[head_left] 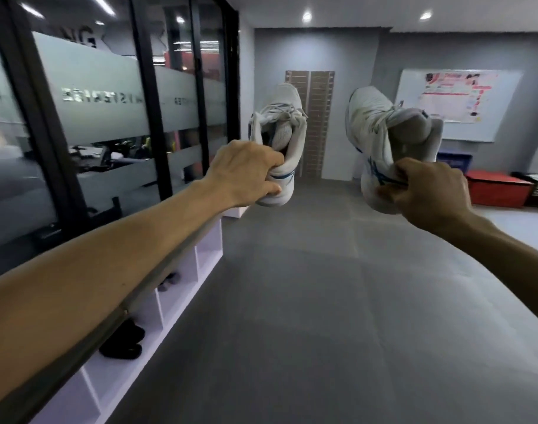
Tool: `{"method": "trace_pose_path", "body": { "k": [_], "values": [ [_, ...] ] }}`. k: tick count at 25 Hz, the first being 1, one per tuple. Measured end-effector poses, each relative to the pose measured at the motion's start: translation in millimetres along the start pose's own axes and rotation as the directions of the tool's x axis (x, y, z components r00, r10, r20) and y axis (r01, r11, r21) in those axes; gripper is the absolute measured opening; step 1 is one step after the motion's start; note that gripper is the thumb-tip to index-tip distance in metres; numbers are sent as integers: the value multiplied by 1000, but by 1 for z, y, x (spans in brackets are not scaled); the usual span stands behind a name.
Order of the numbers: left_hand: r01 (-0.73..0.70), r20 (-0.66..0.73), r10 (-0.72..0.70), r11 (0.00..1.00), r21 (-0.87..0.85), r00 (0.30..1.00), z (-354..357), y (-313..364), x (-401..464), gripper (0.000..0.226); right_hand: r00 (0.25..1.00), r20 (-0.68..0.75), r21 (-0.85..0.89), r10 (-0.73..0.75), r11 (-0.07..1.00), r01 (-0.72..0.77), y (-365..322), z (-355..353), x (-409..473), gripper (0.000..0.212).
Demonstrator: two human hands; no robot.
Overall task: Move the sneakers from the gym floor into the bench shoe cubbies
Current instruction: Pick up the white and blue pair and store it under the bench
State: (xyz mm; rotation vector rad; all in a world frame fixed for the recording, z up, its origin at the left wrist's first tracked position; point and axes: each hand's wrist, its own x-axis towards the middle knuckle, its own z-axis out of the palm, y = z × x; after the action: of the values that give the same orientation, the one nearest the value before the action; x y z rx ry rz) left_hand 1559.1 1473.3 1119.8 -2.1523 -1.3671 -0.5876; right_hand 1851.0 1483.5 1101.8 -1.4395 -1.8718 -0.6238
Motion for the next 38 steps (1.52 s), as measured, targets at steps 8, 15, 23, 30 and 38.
{"method": "trace_pose_path", "body": {
  "k": [8,15,23,30,38],
  "values": [
    [299,43,-326,907,297,944,31,-119,-22,23,952,39,322,-304,906,276,-98,164,128,33],
    [514,-9,-590,696,501,807,-23,-206,-122,34,844,-54,566,-534,680,467,-284,222,152,32],
    [647,-99,-746,494,581,658,-82,-273,-225,43,735,-134,761,-664,407,506,-462,230,146,40],
    [680,-131,-828,345,647,545,-67,-295,-291,44,607,-202,777,-768,252,577,-554,268,119,30],
    [720,-176,-864,262,643,472,45,-276,-415,42,505,-248,789,-826,131,601,-609,361,-22,32]
  ]
}}
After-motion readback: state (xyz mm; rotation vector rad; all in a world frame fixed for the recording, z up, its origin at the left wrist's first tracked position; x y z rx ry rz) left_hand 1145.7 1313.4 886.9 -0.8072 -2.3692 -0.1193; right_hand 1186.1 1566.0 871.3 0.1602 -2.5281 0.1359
